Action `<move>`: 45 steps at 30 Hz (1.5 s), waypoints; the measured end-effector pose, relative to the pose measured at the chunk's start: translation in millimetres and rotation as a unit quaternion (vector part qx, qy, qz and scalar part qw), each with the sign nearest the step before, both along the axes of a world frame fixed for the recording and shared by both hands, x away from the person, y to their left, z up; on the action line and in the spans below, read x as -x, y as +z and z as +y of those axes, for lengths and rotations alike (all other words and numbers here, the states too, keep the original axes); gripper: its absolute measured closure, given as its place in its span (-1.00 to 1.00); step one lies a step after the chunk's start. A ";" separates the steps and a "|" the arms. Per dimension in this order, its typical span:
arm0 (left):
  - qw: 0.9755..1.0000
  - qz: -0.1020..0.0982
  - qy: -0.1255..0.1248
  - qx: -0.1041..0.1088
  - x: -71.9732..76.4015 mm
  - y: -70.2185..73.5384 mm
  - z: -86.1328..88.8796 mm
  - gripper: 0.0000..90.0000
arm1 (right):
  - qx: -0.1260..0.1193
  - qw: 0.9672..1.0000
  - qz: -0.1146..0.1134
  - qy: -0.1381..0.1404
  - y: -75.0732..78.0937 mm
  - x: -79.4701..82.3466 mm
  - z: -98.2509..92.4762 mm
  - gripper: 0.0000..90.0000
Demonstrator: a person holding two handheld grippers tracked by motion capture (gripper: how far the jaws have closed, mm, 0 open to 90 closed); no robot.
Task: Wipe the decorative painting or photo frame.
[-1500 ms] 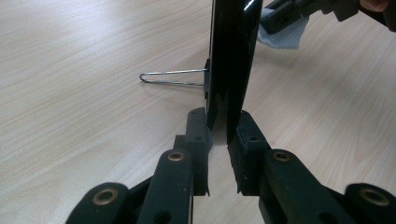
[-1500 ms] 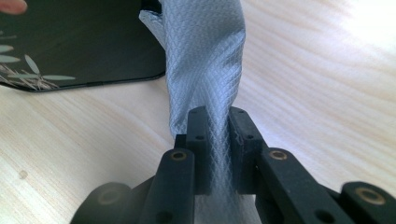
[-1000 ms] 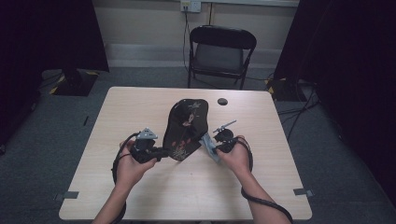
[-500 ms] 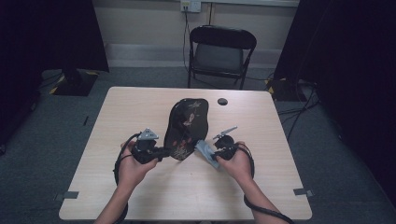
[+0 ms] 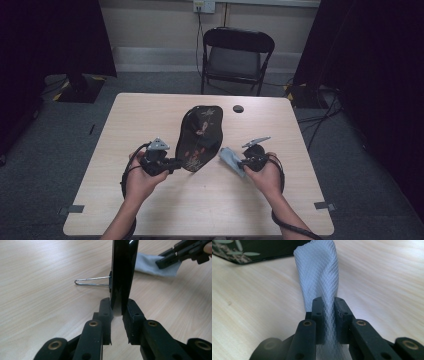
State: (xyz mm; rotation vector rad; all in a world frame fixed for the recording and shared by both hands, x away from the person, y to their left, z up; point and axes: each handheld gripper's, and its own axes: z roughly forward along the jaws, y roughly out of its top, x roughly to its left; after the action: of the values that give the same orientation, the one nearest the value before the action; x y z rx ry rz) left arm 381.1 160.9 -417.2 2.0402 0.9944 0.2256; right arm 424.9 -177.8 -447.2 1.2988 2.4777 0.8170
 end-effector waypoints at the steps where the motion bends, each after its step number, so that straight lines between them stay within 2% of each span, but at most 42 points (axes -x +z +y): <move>1: 1.000 0.000 0.000 0.000 0.0 0.0 0.0 0.67 | 0.000 1.000 0.000 0.000 0.0 0.0 0.0 0.78; 6: 1.000 0.006 0.002 -0.001 2.3 -0.1 3.1 0.55 | -0.001 1.000 -0.008 -0.018 4.0 1.3 -13.6 0.78; 11: 1.000 0.002 0.002 -0.011 5.3 0.1 4.7 0.44 | 0.006 1.000 -0.010 -0.027 4.5 1.8 -19.5 0.77; 17: 1.000 -0.002 0.007 -0.013 6.8 0.4 8.3 0.30 | 0.008 0.999 -0.010 -0.036 -0.3 1.4 -24.9 0.75; 21: 1.000 0.002 0.007 -0.011 6.0 -0.4 8.6 0.20 | 0.006 0.999 -0.009 -0.038 -3.0 1.5 -25.9 0.67; 24: 1.000 0.007 0.005 -0.011 6.2 -1.2 7.3 0.08 | 0.004 0.999 -0.015 -0.038 -2.7 1.6 -25.8 0.56; 30: 1.000 0.008 0.000 -0.016 7.5 -3.1 7.1 -0.05 | -0.001 0.999 -0.025 -0.036 -0.3 3.4 -29.0 0.39; 36: 1.000 0.013 -0.001 -0.015 7.7 -4.9 6.9 -0.15 | -0.012 0.999 -0.033 -0.036 1.8 6.4 -34.0 0.23; 39: 1.000 0.016 0.000 -0.016 7.5 -5.4 8.3 -0.19 | -0.018 0.998 -0.044 -0.036 3.9 8.8 -39.8 0.13; 45: 1.000 0.018 0.002 -0.016 8.6 -5.9 10.8 -0.22 | -0.025 0.998 -0.050 -0.038 6.2 10.9 -45.8 -0.03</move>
State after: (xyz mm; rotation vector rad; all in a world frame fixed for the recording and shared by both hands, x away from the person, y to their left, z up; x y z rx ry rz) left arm 372.5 171.8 -423.1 2.0774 1.0232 0.2098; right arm 414.0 -223.5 -441.0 1.3259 2.3312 0.9067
